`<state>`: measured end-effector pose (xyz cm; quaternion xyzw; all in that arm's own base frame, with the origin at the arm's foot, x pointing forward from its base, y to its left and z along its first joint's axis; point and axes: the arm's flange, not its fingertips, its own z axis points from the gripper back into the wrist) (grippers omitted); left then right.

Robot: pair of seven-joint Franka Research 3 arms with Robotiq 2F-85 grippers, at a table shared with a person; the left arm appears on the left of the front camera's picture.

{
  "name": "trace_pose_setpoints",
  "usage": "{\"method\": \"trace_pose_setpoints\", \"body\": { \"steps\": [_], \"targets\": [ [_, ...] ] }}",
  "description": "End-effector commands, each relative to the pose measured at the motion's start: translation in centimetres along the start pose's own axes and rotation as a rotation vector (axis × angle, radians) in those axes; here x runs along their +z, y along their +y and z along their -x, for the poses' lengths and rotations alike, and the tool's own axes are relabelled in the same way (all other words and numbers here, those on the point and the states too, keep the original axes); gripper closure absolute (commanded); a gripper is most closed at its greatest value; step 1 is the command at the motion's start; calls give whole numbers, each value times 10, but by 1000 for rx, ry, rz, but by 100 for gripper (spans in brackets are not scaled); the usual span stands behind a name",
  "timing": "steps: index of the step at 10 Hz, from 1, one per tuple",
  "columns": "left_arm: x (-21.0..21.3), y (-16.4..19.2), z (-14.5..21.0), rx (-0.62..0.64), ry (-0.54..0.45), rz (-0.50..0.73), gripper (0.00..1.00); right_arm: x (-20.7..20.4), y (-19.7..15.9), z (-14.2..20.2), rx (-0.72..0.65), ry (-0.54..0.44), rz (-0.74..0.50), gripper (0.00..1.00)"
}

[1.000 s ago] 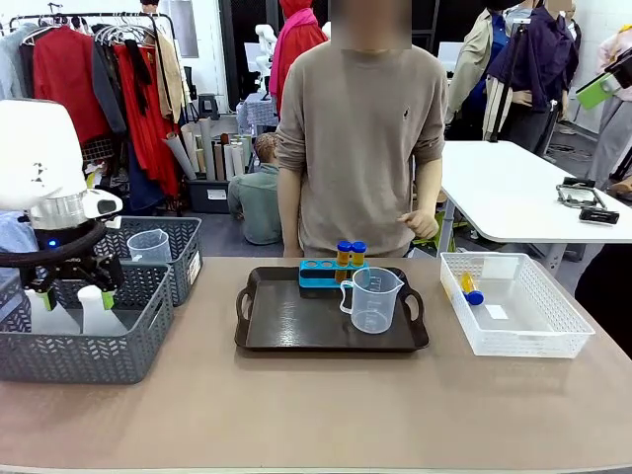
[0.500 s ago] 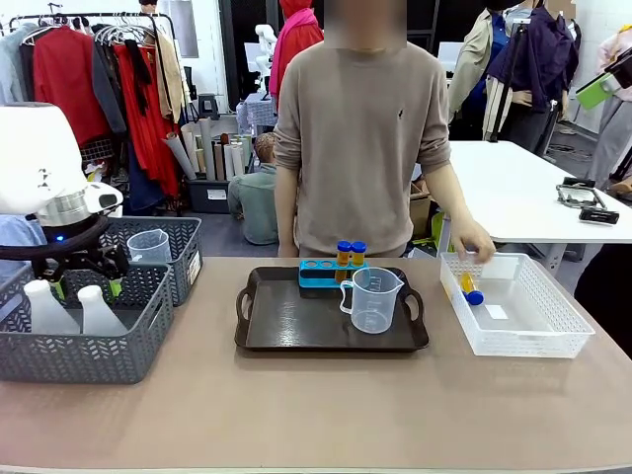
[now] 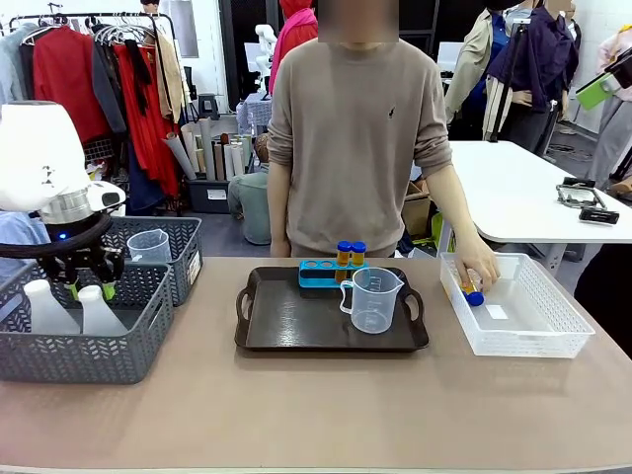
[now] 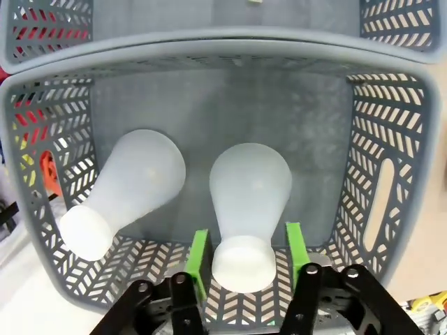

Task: Prepare the laboratory tools.
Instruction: Pick up one Small flask and place it on the Handle tray.

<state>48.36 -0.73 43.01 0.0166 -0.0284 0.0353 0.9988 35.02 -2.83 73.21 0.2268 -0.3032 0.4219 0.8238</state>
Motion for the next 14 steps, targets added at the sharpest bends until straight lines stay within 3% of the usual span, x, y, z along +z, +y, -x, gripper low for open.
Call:
{"method": "trace_pose_setpoints", "body": {
  "steps": [1,6,9,14],
  "targets": [
    [2,1,-1,-11,12,23,100,1,2,-4,-7,-27,-19,0],
    [30,2,2,6,7,1,100,1,2,-4,-7,-27,-19,0],
    [108,-9,-7,-4,0,-33,100,1,2,-4,-7,-27,-19,0],
    [240,-50,-24,-128,-83,-114,100,1,2,-4,-7,-27,-19,0]
  ]
}}
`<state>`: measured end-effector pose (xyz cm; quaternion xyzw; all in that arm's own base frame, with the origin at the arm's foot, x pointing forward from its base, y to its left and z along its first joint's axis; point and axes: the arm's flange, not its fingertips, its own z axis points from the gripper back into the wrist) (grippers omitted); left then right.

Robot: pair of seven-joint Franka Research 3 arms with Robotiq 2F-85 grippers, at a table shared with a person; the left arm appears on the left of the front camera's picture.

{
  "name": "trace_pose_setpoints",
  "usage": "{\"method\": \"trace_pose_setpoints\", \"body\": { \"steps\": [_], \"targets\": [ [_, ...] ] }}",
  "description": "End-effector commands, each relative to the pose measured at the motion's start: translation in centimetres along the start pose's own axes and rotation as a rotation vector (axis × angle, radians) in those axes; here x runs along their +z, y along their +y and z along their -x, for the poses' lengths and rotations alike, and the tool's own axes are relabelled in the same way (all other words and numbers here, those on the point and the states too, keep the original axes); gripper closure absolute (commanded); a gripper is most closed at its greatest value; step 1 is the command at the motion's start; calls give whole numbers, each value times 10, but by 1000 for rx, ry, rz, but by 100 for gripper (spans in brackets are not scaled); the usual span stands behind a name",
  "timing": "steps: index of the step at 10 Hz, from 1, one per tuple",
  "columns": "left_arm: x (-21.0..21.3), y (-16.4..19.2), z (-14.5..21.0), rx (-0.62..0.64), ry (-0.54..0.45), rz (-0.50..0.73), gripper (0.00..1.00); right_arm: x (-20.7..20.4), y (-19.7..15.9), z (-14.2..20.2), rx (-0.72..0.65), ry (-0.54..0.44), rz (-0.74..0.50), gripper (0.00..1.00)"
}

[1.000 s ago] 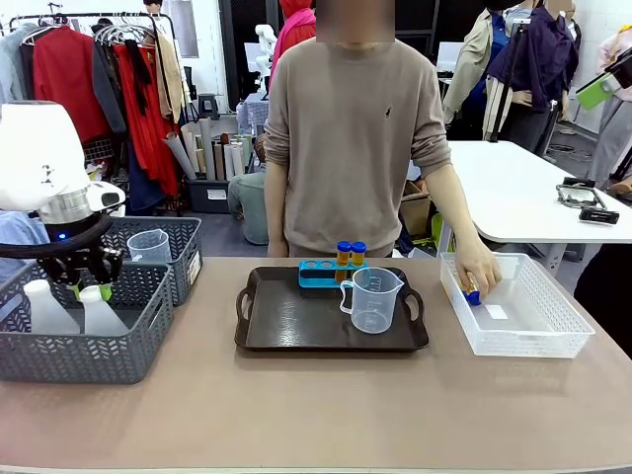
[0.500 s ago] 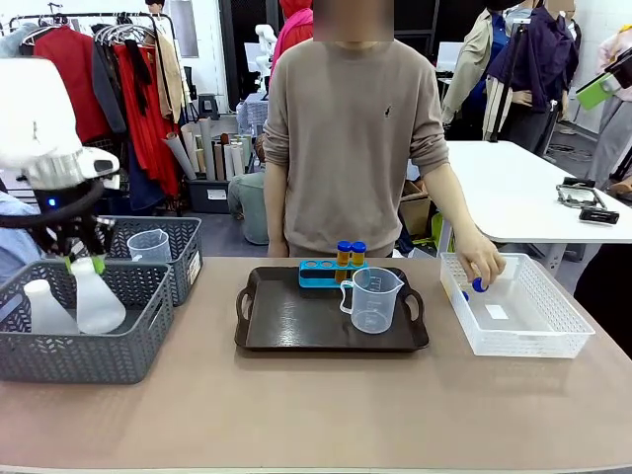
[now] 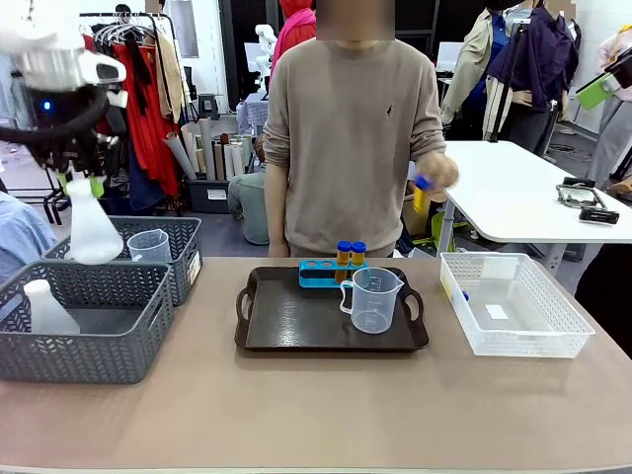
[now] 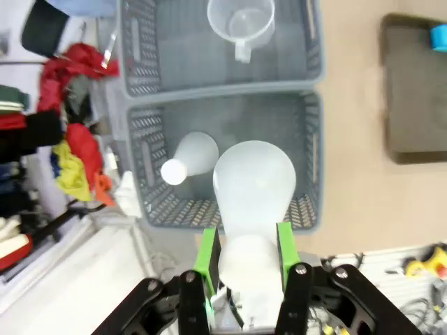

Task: Prepare the laboratory tools.
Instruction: Pick up one Small flask and place it on the Handle tray.

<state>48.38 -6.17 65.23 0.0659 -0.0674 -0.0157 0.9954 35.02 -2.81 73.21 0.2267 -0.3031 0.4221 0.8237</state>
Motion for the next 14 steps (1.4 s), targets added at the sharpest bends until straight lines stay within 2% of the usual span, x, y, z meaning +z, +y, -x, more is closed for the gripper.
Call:
{"method": "trace_pose_setpoints", "body": {
  "steps": [1,5,6,7,11,12,14],
  "targets": [
    [34,-4,-22,-59,9,-5,100,1,2,-4,-8,-27,-19,0],
    [98,-12,-23,-155,-17,37,100,1,2,-4,-8,-27,-19,0],
    [100,-11,-21,-157,-15,49,100,1,2,-4,-8,-27,-19,0],
    [85,-15,-18,-120,-14,19,100,1,2,-4,-8,-27,-19,0],
    [89,-16,-20,-133,-8,26,100,1,2,-4,-8,-27,-19,0],
    [112,-18,-25,-146,-50,56,100,1,2,-4,-8,-27,-19,0],
    [151,-35,-39,-240,-113,30,100,1,2,-4,-8,-27,-19,0]
  ]
}}
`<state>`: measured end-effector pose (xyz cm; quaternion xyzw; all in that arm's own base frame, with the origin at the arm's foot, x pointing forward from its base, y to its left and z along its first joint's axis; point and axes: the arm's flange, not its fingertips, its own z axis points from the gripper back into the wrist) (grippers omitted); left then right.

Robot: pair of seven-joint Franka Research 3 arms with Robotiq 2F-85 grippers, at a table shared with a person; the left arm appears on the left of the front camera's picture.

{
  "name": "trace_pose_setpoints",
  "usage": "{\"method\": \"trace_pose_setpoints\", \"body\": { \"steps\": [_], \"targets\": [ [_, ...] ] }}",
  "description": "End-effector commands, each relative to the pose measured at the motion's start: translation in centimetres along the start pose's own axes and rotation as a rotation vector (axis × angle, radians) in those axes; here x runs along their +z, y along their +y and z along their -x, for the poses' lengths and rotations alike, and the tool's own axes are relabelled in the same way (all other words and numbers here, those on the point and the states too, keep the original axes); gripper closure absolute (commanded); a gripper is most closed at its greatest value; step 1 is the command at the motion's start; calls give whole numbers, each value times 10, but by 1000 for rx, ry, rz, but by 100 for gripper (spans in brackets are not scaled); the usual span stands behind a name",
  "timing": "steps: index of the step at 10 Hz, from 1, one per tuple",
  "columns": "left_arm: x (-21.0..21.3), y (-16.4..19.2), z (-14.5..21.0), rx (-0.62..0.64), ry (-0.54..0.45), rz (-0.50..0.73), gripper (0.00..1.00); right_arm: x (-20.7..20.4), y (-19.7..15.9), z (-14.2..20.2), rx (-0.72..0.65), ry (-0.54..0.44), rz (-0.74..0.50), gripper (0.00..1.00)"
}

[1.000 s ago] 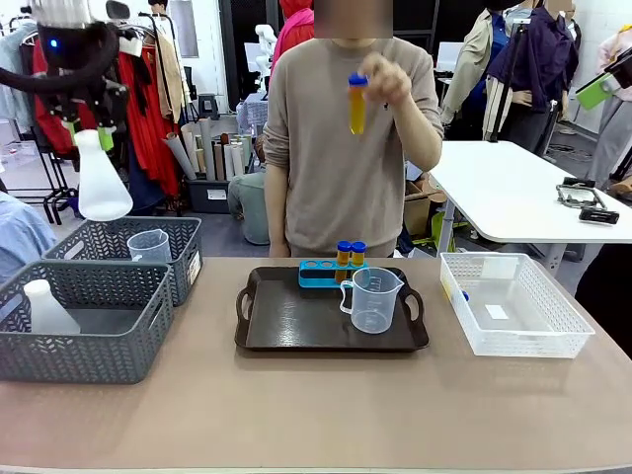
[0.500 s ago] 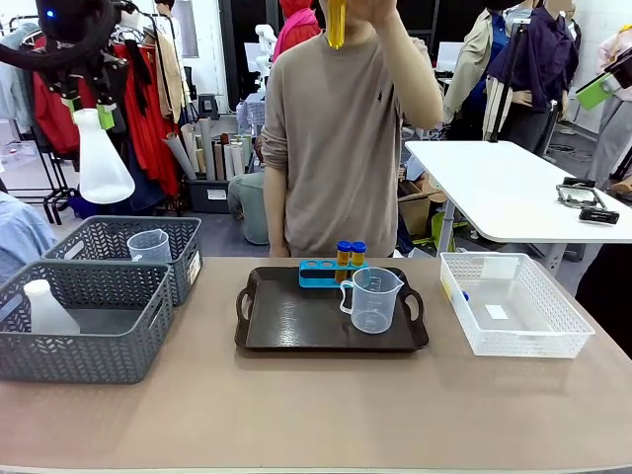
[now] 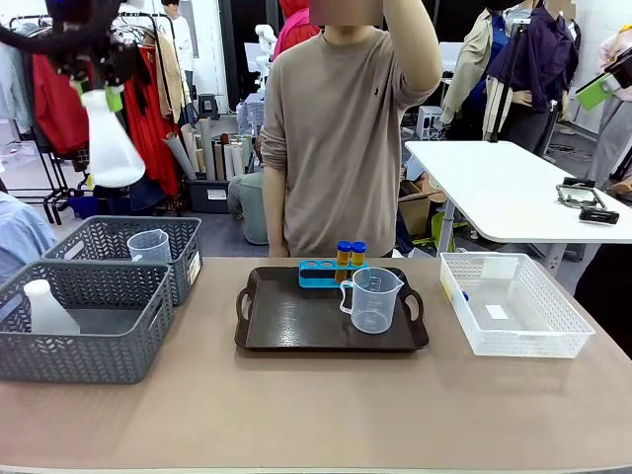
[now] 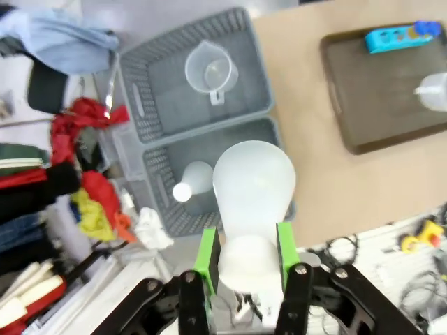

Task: Prepare the laboratory tools.
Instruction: Pick up one Small flask and place it on the Handle tray.

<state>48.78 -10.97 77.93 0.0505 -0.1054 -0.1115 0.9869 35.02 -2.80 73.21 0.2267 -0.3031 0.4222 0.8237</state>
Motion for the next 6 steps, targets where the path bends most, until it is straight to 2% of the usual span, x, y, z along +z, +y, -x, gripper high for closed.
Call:
{"method": "trace_pose_setpoints", "body": {
  "steps": [1,3,6],
  "targets": [
    [30,-7,-26,-75,-28,-7,100,1,2,-4,-8,-27,-19,0],
    [44,-11,-38,-107,-44,-16,100,1,2,-4,-8,-27,-19,0],
    [26,-32,-51,-175,-36,34,100,1,2,-4,-8,-27,-19,0]
  ]
}}
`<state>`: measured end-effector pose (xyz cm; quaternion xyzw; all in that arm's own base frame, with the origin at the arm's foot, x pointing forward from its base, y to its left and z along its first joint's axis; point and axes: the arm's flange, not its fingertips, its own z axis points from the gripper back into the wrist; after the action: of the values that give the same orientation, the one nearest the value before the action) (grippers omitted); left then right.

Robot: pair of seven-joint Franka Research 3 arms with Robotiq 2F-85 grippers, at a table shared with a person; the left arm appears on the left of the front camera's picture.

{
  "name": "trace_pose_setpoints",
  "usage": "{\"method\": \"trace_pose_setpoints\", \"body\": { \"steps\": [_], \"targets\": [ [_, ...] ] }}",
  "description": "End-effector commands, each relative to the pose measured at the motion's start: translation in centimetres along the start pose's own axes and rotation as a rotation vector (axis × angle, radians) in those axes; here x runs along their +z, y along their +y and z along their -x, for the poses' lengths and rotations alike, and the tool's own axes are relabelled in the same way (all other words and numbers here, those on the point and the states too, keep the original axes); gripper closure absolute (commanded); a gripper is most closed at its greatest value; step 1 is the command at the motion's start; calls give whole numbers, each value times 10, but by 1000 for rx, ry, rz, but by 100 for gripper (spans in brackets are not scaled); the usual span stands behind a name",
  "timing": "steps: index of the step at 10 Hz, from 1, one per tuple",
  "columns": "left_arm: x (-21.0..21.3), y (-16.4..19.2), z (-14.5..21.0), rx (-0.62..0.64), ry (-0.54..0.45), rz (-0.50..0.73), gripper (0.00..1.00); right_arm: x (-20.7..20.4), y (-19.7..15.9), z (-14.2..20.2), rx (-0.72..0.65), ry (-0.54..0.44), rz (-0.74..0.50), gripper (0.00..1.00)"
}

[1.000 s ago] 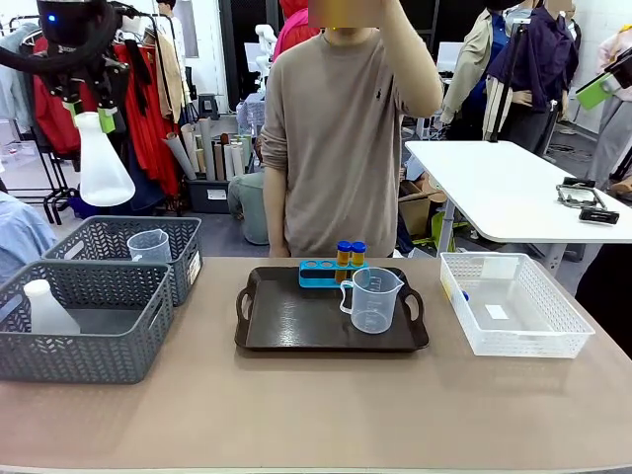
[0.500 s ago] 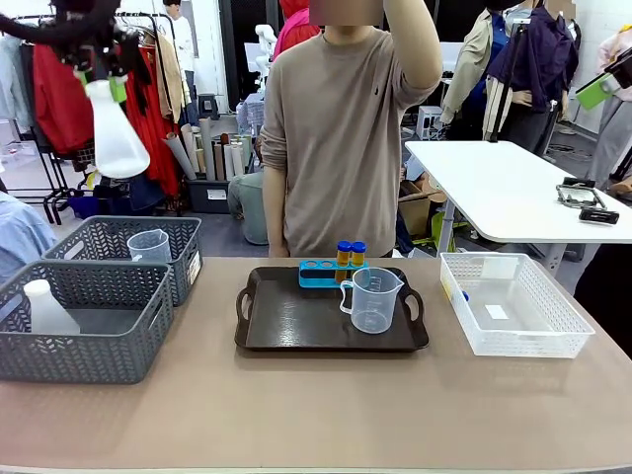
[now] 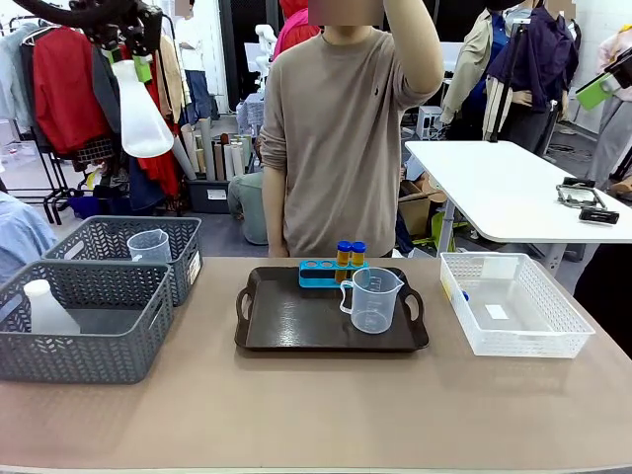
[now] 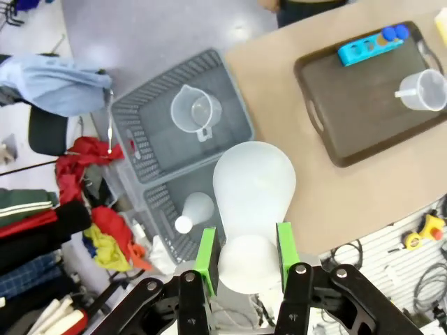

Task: Prepare the laboratory tools.
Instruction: Pick up one Small flask and place it on the Handle tray.

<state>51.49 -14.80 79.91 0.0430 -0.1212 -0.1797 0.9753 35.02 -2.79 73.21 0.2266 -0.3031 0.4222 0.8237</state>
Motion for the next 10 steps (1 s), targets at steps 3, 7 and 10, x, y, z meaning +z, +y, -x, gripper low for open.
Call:
{"method": "trace_pose_setpoints", "body": {
  "steps": [3,7,10],
  "targets": [
    [-26,-37,-34,-135,15,74,100,1,1,-4,-8,-27,-19,0],
    [-40,-42,-42,-148,27,99,100,1,1,-4,-8,-27,-19,0],
    [-36,-29,-35,-111,38,75,100,1,1,-4,-8,-27,-19,0]
  ]
}}
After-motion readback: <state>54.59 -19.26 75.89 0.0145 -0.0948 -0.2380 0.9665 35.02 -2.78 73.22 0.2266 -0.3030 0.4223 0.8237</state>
